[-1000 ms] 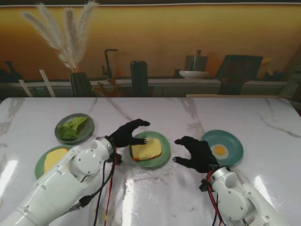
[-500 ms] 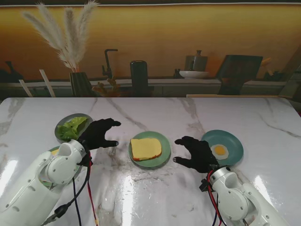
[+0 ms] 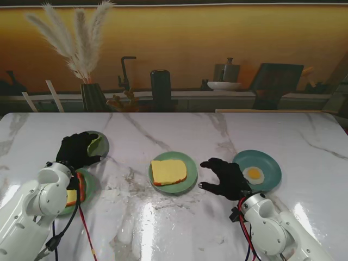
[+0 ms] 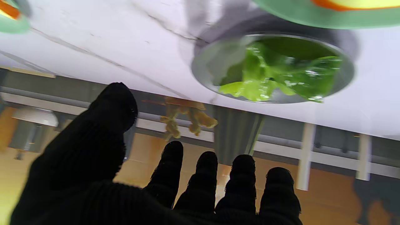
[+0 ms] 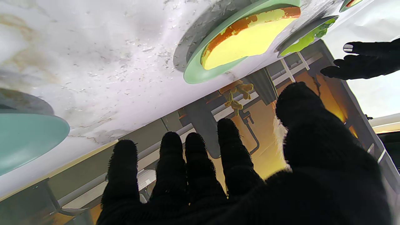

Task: Prepare sandwich (Bread, lettuce, and egg)

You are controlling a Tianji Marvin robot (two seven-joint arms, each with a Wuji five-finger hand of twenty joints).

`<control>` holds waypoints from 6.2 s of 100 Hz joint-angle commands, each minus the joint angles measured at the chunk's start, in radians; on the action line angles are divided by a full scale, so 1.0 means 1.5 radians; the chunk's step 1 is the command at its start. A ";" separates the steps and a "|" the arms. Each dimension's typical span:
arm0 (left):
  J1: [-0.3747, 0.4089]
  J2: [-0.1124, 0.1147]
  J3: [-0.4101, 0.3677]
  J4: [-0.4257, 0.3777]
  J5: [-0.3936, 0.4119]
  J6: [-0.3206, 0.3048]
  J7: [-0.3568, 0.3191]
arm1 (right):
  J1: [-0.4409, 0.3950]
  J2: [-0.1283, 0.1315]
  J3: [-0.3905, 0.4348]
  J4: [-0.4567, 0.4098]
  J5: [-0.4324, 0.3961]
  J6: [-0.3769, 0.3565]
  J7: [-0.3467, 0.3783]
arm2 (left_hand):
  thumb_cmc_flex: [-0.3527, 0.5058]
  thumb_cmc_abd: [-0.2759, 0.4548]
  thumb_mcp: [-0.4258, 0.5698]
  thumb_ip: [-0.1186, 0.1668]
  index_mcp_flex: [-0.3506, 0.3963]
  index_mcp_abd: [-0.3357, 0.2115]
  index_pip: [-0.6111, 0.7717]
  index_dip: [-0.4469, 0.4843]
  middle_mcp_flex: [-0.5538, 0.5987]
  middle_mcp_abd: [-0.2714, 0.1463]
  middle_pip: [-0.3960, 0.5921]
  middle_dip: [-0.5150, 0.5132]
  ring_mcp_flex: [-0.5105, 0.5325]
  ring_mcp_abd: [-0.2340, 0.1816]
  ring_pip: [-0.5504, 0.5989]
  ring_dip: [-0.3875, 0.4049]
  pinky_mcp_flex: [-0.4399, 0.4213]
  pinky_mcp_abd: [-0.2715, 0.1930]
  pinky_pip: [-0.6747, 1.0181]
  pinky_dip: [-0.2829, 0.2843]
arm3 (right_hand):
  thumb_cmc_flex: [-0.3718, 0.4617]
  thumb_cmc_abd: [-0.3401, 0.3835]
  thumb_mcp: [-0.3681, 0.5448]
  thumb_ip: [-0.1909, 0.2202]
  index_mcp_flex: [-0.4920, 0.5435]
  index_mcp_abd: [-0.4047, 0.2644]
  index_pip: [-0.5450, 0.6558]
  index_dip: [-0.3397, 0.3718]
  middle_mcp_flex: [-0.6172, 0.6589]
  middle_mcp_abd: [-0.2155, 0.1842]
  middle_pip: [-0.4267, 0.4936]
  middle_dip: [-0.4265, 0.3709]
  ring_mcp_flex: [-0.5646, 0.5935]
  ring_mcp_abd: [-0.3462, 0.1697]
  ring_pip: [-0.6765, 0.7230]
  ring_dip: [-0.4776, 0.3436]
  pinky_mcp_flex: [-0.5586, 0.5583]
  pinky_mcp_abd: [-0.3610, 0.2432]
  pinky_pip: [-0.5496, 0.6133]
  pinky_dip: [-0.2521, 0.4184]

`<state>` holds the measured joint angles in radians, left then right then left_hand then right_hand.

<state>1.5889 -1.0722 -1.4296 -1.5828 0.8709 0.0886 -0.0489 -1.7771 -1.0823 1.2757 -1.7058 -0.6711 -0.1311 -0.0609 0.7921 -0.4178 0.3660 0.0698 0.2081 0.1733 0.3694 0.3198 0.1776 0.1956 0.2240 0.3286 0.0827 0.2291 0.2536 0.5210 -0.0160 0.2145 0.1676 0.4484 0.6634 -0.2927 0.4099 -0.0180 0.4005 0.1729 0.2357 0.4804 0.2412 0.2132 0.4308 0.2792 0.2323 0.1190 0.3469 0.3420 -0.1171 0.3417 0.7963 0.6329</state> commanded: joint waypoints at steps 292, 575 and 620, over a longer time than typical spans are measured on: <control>-0.317 -0.039 0.282 0.488 -0.091 0.229 0.173 | -0.005 -0.010 0.001 -0.014 0.020 0.012 0.025 | 0.217 -0.119 0.368 -0.013 0.091 0.002 0.459 0.347 0.276 -0.043 0.360 0.342 0.389 0.039 0.353 0.359 0.223 0.028 0.757 0.097 | 0.021 0.018 -0.013 0.004 0.060 -0.009 0.028 0.017 -0.002 -0.009 0.006 -0.006 -0.018 -0.018 -0.002 -0.007 -0.014 -0.007 -0.026 0.019; -0.127 -0.006 0.216 0.088 -0.036 -0.272 0.082 | -0.011 -0.014 0.020 -0.012 -0.016 -0.004 -0.020 | 0.189 -0.101 0.382 0.061 0.088 -0.024 0.532 0.412 0.271 -0.054 0.443 0.349 0.349 0.009 0.504 0.312 0.216 -0.007 0.787 0.206 | 0.040 0.033 -0.035 0.005 0.054 -0.005 0.025 0.018 -0.002 -0.013 0.011 -0.007 -0.021 -0.022 -0.001 -0.008 -0.012 -0.011 -0.028 0.017; -0.219 -0.005 0.315 0.157 0.011 -0.305 0.121 | -0.020 -0.015 0.031 -0.019 -0.018 -0.007 -0.028 | 0.193 -0.095 0.374 0.056 0.081 -0.022 0.532 0.415 0.264 -0.052 0.439 0.353 0.343 0.008 0.502 0.313 0.211 -0.011 0.783 0.211 | 0.039 0.033 -0.034 0.004 0.055 -0.002 0.025 0.018 -0.002 -0.013 0.010 -0.007 -0.021 -0.022 -0.001 -0.008 -0.013 -0.011 -0.029 0.016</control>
<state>1.2676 -1.0723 -0.9599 -1.3422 0.9057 -0.3840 0.1445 -1.7994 -1.0866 1.3207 -1.7250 -0.6977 -0.1356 -0.0993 1.0638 -0.5844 0.9096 0.0904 0.3323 0.1469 1.1258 0.9263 0.5655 0.1229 0.8282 0.8503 0.6062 0.2700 0.9913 0.9758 0.3156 0.2278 1.3472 0.7502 0.7290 -0.2565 0.3670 -0.0180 0.4815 0.1729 0.2696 0.4958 0.2417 0.2128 0.4318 0.2790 0.2323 0.1075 0.3469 0.3420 -0.1179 0.3410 0.7674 0.6469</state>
